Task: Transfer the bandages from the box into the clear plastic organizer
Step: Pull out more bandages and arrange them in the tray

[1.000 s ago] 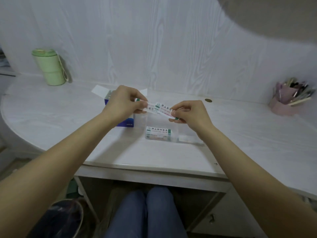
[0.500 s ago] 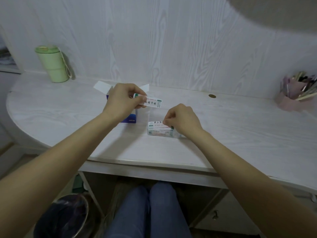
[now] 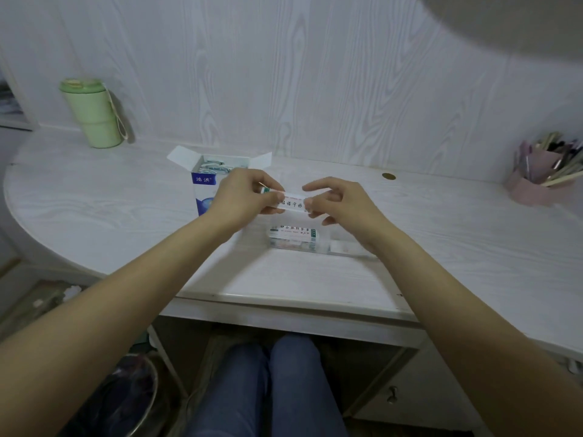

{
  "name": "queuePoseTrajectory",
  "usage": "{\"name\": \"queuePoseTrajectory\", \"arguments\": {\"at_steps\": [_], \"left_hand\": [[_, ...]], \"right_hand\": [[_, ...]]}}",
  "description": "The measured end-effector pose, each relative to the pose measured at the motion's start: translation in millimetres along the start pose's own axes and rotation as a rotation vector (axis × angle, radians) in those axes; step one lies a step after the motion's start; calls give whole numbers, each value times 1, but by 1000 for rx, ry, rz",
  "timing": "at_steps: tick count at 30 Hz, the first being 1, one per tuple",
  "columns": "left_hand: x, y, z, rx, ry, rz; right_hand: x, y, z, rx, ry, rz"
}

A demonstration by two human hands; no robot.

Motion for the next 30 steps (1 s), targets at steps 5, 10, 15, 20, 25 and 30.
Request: {"name": "queuePoseTrajectory", "arguments": {"at_steps": [5,10,15,20,25,30], "left_hand": [[5,-14,-6,457,-108,-90],[6,-25,-10,813,-153,-187],[8,-26,-9,940,-175,-206],[7,-29,-8,1010,-190,-240],[8,-28,-11,970,-163,-265],[2,-19,6,880,-232,-180]], "right_hand": [[3,5,13,-189,-9,145],[5,-9,19,-479,-13,124],[3,-14,17,-693,-46,123],[3,-17,16,-762,-57,86],[3,-17,16,-765,-60,70],[1,-10,5,-716,-42,89]]}}
Point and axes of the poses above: each hand's wrist, its own x-axis towards the middle knuckle, its own y-axis out of the back of the hand, z = x × y, the point moved 6 cm from there along x, towards the middle knuckle, and after that the axes turned 6 degrees about -x, right-handed, at the moved point
